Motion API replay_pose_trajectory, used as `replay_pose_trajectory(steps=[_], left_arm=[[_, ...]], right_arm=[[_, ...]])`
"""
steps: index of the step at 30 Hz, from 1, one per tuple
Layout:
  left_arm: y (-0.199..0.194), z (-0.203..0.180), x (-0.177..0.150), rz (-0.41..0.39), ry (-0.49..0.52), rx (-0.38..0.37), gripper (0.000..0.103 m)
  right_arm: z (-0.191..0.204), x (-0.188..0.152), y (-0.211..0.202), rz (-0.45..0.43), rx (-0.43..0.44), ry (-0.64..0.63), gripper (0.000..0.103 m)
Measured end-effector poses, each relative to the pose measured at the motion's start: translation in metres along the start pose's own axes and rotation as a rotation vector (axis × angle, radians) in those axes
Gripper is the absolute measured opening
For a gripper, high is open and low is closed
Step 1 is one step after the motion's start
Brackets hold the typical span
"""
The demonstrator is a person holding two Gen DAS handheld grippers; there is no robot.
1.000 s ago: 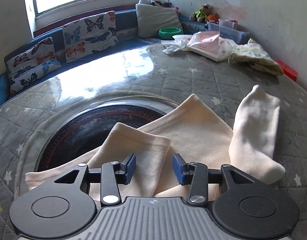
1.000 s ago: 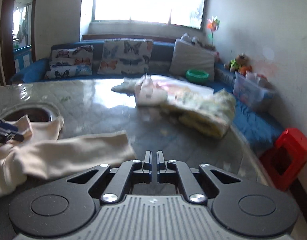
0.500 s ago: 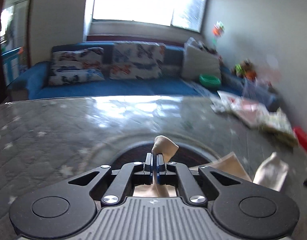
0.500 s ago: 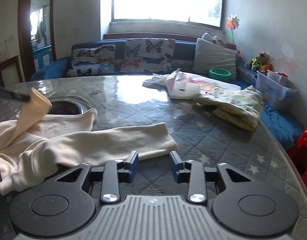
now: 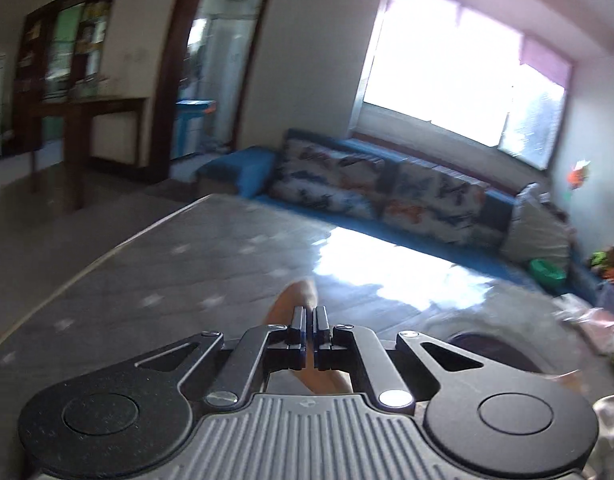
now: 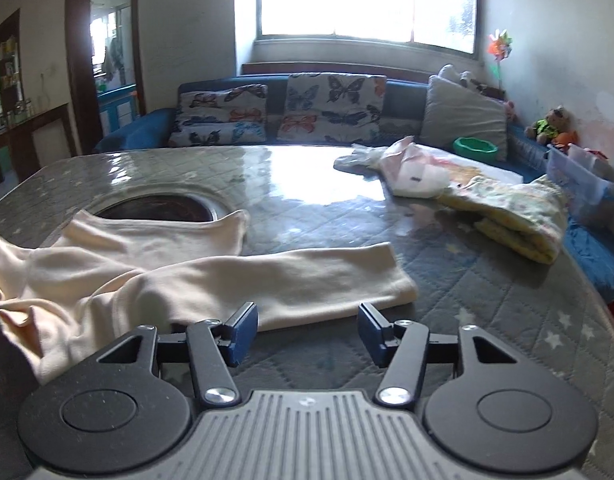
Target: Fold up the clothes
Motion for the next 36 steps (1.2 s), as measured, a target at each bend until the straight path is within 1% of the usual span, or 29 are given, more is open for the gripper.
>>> replay_pose_trajectory(steps=[1,4,5,7,8,9,10,12,14,16,17,19,21,23,24,25,27,28,30,32,33,35,36], left_arm=[[0.002,0.009,-0.009,0.03,-0.001,0.024,0.003],[0.01,0.017,-0.029,0.125,0.04,0.087,0.004],[0.013,0.015,-0.032,0.147,0.045,0.088,0.004],[0.01,0.005,-0.035,0.153,0.068,0.044,0.007],[0.008,-0.011,-0.033,0.142,0.108,0.017,0.008],[0.007,-0.028,-0.031,0.131,0.151,-0.01,0.012],[0.002,-0.044,-0.03,0.115,0.19,-0.052,0.015],[-0.009,-0.078,-0.029,0.086,0.248,-0.188,0.016],[-0.02,-0.111,-0.031,0.059,0.322,-0.326,0.019],[-0.031,-0.148,-0.038,0.026,0.417,-0.444,0.024],[-0.034,-0.165,-0.042,0.017,0.462,-0.498,0.025],[-0.037,-0.193,-0.051,0.005,0.549,-0.574,0.026],[-0.042,-0.216,-0.063,-0.013,0.645,-0.595,0.027],[-0.041,-0.229,-0.069,-0.028,0.697,-0.641,0.036],[-0.039,-0.235,-0.072,-0.03,0.72,-0.646,0.04],[-0.037,-0.242,-0.074,-0.031,0.743,-0.647,0.041],[-0.033,-0.249,-0.079,-0.046,0.792,-0.637,0.042],[-0.033,-0.252,-0.08,-0.055,0.803,-0.636,0.045],[-0.033,-0.255,-0.082,-0.056,0.811,-0.652,0.046],[-0.028,-0.26,-0.085,-0.048,0.823,-0.664,0.045],[-0.026,-0.262,-0.087,-0.045,0.832,-0.67,0.045],[-0.024,-0.266,-0.091,-0.037,0.846,-0.673,0.033],[-0.024,-0.265,-0.091,-0.033,0.842,-0.678,0.02]], right_arm=[[0.003,-0.001,0.0,0.014,0.014,0.0,0.057],[0.015,-0.009,0.0,0.061,0.073,-0.025,0.058],[0.02,-0.011,-0.001,0.078,0.095,-0.035,0.058],[0.029,-0.016,-0.003,0.109,0.141,-0.055,0.058],[0.035,-0.019,-0.005,0.124,0.167,-0.068,0.058],[0.042,-0.022,-0.007,0.137,0.194,-0.092,0.058],[0.049,-0.026,-0.009,0.15,0.222,-0.117,0.058],[0.068,-0.037,-0.016,0.168,0.287,-0.199,0.058],[0.081,-0.043,-0.02,0.171,0.316,-0.243,0.057],[0.099,-0.053,-0.024,0.166,0.356,-0.34,0.057],[0.105,-0.057,-0.026,0.166,0.366,-0.378,0.056],[0.116,-0.063,-0.027,0.166,0.377,-0.441,0.055],[0.125,-0.071,-0.027,0.153,0.382,-0.515,0.054],[0.135,-0.08,-0.029,0.121,0.373,-0.601,0.052],[0.138,-0.081,-0.029,0.113,0.371,-0.622,0.051],[0.14,-0.083,-0.028,0.107,0.371,-0.637,0.048],[0.144,-0.085,-0.024,0.099,0.368,-0.661,0.047],[0.146,-0.086,-0.022,0.097,0.367,-0.67,0.044],[0.148,-0.088,-0.019,0.089,0.366,-0.686,0.038],[0.149,-0.089,-0.016,0.09,0.365,-0.692,0.026],[0.15,-0.09,-0.014,0.093,0.366,-0.687,0.024],[0.15,-0.089,-0.013,0.095,0.368,-0.678,0.01],[0.149,-0.088,-0.014,0.096,0.374,-0.67,0.008]])
Point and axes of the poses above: each gripper's, at about its wrist camera, not at the fingertips, and y roughly the way its jaws point, z to its left, x to its top, the point moved 3 cm from there along y, roughly the way its jaws point, and after that the axes turned 15 degrees about y, right-handed, at the moved point
